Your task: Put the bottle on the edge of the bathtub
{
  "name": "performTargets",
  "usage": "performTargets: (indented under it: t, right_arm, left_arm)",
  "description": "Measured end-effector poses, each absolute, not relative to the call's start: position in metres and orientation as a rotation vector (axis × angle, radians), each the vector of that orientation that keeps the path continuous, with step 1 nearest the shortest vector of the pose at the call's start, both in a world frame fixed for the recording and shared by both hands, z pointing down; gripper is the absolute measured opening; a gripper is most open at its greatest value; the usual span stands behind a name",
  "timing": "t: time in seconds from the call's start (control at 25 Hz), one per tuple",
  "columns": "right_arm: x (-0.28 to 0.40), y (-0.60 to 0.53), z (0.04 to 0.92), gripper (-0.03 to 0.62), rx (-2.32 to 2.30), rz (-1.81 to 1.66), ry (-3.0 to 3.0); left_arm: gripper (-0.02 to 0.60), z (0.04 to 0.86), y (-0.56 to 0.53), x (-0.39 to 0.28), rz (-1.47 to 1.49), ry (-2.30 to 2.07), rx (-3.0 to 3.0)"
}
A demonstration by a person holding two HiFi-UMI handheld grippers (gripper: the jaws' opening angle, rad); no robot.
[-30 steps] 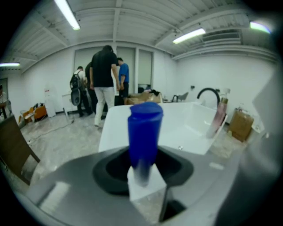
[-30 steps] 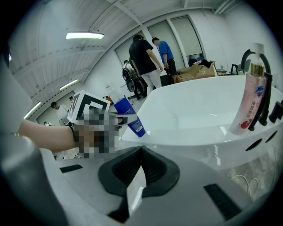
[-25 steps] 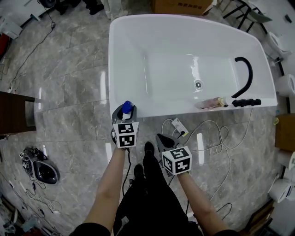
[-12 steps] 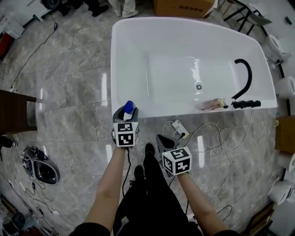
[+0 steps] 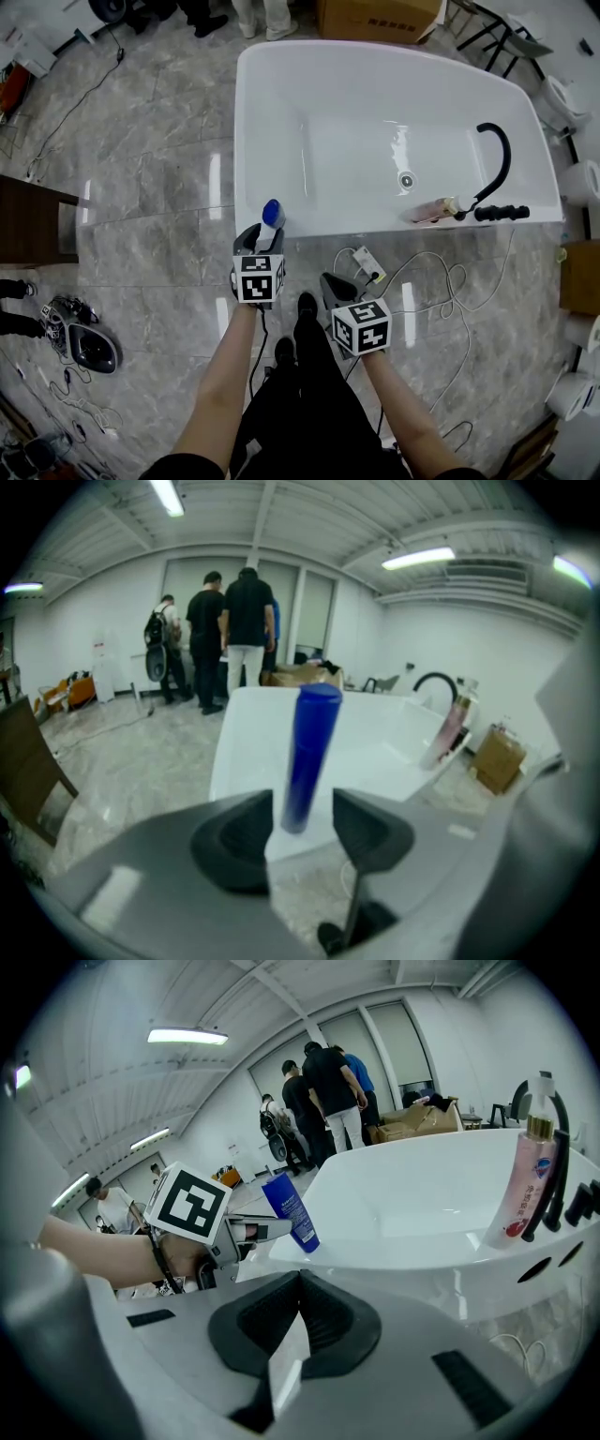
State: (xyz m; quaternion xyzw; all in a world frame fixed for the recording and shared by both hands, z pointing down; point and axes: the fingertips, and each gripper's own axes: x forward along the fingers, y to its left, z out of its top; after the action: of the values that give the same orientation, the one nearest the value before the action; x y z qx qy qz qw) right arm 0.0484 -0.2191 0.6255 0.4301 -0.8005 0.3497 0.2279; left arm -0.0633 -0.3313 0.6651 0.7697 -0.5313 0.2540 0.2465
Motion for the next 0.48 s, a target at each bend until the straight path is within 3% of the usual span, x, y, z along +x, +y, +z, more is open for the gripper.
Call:
performTargets:
  t: [0.48]
  right_arm:
    - [0.038, -0.197, 0.609, 0.003, 1.229, 0.922, -2.213]
  left_arm:
    - [0.151, 0.651, -0.288, -0.080, 0.694, -1.435, 2.088]
